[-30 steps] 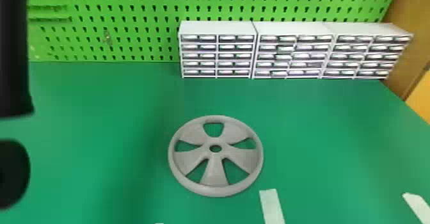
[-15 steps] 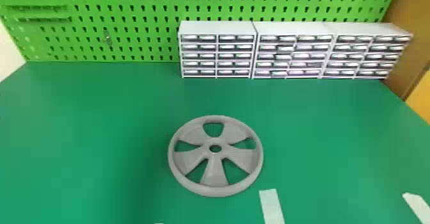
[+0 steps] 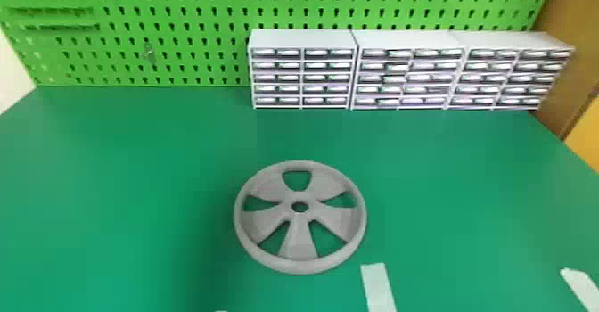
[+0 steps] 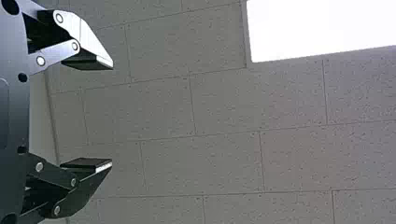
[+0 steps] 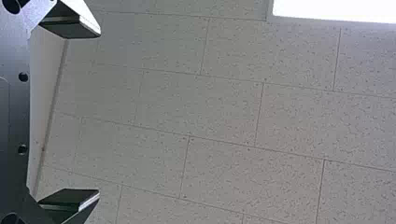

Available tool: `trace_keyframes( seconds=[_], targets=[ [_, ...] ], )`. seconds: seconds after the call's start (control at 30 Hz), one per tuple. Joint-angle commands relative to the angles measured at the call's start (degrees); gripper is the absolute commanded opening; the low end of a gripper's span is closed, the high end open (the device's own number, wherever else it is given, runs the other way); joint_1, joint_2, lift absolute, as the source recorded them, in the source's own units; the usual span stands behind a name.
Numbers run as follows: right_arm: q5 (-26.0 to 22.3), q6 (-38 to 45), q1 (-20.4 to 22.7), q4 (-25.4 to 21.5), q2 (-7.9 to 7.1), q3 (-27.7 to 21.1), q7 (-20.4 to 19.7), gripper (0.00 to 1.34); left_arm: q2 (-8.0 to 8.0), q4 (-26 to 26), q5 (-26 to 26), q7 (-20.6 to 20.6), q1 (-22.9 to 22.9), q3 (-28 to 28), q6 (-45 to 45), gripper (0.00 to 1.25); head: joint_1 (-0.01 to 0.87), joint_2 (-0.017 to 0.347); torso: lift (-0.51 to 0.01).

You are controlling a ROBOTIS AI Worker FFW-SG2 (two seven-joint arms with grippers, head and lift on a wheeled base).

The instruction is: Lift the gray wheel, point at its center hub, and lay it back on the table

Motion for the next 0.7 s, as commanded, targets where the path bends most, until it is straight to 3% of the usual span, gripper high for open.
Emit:
trace_keyframes(
  seconds=[0.0, 0.67],
  targets=[
    [-0.1, 0.0, -1.0, 0.0, -0.54, 0.4, 0.0, 1.24, -0.06, 0.3, 0.4, 0.3, -1.4, -0.8, 0.3, 0.74, 0.692, 0.048, -0.096],
    [0.9, 0.0, -1.2, -3.3, -1.42, 0.8, -0.5, 1.24, -0.06, -1.1, 2.6, 1.3, -1.1, -1.6, 1.0, 0.74, 0.692, 0.048, -0.096]
  ],
)
